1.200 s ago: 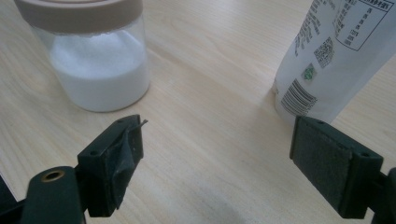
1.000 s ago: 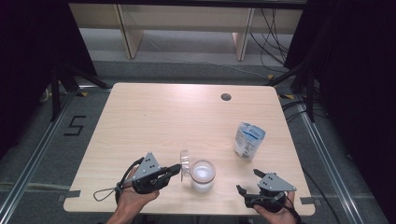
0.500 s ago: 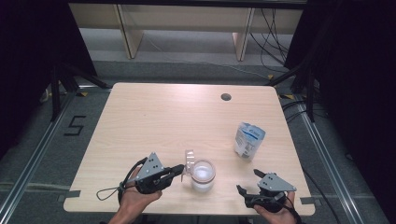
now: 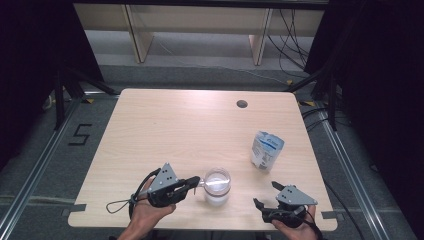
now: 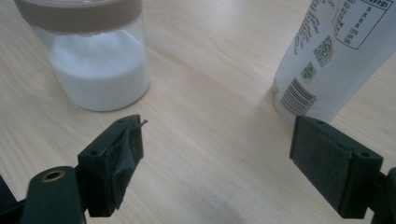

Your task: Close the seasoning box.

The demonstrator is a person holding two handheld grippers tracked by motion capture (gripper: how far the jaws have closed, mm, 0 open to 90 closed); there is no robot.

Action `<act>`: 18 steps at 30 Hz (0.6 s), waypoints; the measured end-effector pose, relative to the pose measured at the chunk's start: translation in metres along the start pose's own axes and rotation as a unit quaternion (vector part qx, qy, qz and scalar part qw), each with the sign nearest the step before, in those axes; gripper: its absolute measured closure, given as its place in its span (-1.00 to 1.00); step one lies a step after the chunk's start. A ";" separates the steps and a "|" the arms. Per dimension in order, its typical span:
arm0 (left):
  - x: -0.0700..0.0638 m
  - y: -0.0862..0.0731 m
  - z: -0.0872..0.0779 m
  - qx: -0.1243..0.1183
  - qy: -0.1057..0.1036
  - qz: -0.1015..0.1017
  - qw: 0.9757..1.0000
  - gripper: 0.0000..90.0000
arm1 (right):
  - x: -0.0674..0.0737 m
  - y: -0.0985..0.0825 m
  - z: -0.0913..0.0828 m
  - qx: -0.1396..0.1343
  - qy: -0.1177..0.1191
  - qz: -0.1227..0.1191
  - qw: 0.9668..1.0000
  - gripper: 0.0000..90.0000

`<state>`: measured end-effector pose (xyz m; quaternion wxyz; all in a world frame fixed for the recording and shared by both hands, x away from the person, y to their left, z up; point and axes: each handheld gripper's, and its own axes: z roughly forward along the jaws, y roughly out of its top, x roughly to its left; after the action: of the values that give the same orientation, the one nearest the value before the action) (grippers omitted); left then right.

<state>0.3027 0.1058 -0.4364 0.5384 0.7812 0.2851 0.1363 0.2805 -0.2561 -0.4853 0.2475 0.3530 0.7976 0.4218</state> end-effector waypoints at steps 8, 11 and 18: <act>-0.001 -0.004 -0.003 0.003 -0.024 -0.017 1.000 0.48 | 0.001 0.000 0.000 0.000 0.001 0.010 1.000 -0.60; -0.001 -0.008 -0.005 0.006 -0.025 -0.028 0.999 0.20 | -0.001 0.000 0.000 -0.006 0.005 0.003 1.000 -0.60; 0.001 -0.018 -0.012 0.017 -0.003 -0.049 0.999 -0.26 | 0.000 0.001 -0.002 -0.017 0.026 0.027 0.999 -0.61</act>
<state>0.2918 0.1198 -0.4487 0.5316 0.7759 0.3237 0.1030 0.2797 -0.2564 -0.4837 0.2208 0.3591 0.7867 0.4509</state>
